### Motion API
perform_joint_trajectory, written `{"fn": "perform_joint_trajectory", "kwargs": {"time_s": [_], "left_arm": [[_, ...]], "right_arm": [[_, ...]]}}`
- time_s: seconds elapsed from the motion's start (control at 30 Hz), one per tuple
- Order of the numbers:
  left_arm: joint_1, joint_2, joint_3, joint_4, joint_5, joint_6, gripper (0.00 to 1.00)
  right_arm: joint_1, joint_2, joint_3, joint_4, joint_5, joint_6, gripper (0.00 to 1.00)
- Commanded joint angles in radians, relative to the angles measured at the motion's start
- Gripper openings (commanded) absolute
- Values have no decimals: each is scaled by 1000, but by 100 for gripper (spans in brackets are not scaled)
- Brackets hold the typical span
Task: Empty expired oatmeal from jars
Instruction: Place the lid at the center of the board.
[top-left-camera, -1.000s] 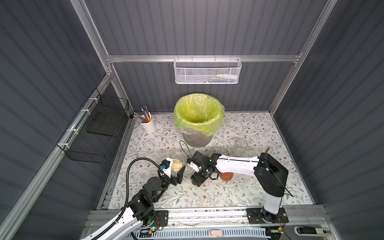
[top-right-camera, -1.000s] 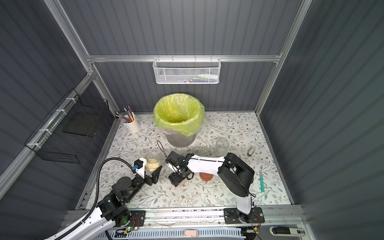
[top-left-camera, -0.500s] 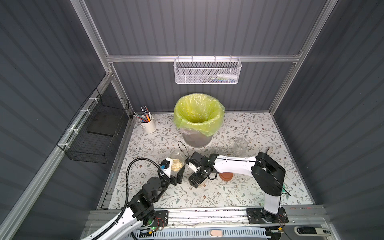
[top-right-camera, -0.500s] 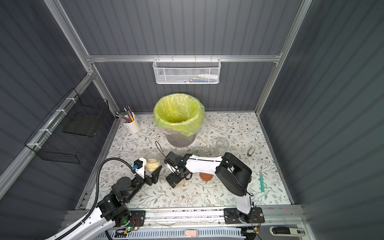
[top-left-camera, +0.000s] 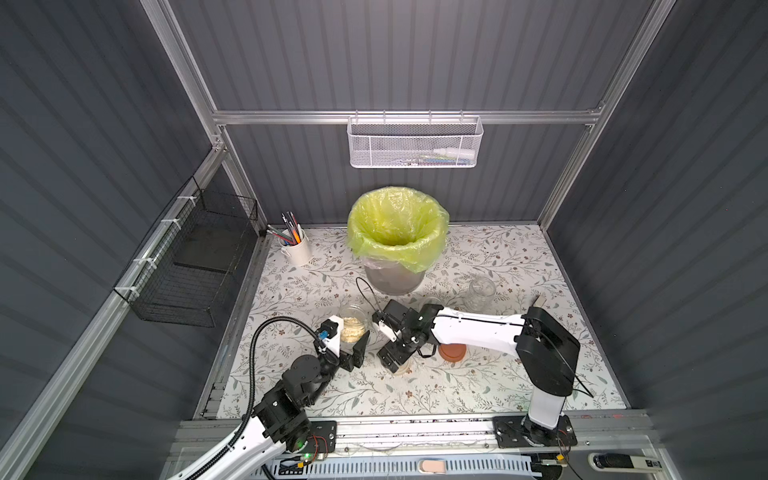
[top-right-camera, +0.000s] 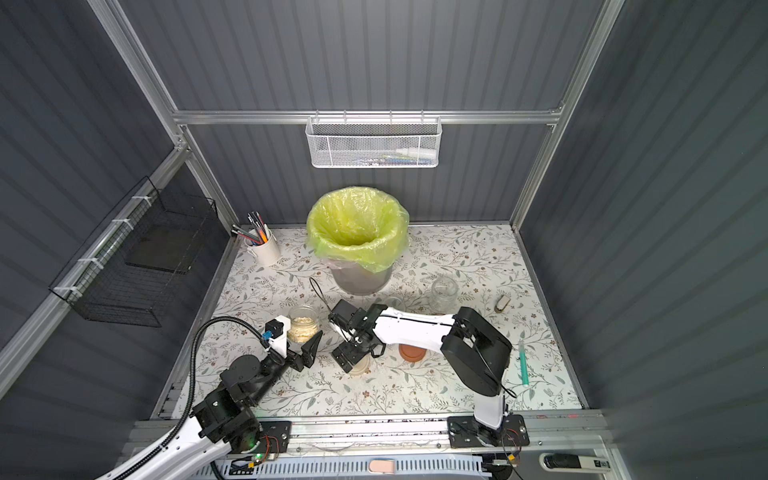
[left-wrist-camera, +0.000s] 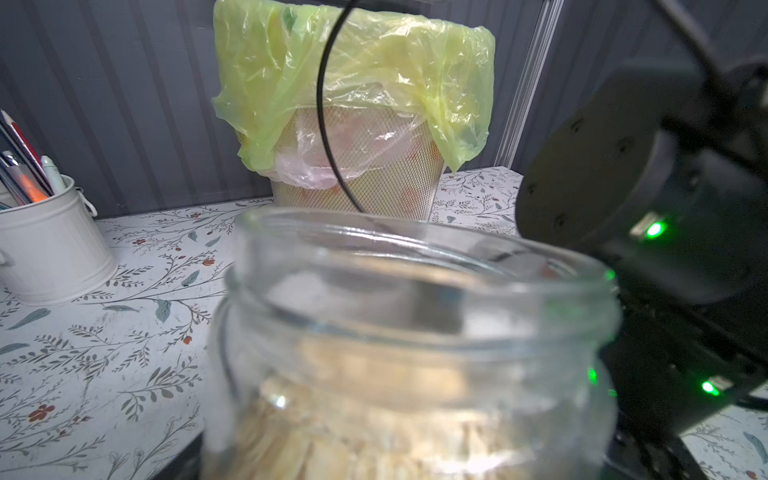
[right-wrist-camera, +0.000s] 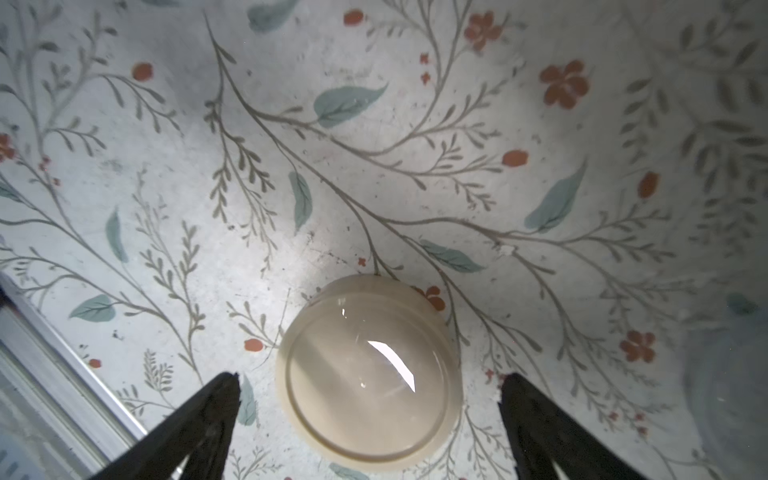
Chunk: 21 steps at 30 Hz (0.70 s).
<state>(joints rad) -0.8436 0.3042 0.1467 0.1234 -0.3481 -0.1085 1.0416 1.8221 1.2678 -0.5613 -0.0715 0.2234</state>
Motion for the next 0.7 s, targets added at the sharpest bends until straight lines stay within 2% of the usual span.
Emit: {"fn": "perform_joint_trajectory", "kwargs": {"time_s": [0.0,0.17,0.3,0.57,0.67], "left_arm": [[-3,-34,62,8,4,12,13],[-3,-48,89,-16,2,18,13],[-3,-33,111,-14,-20,32,13],[-2,105,209,27,-9,97,13],[-2,148,237,53,-13,137,15]], "right_arm": [[2,-41,33,-17,28,-9,99],[4,-72,26,-26,-9,-15,99],[3,-116,19,-36,18,-1,99],[5,-224,107,-150,-12,71,99],[6,-301,75,-143,-18,83,99]]}}
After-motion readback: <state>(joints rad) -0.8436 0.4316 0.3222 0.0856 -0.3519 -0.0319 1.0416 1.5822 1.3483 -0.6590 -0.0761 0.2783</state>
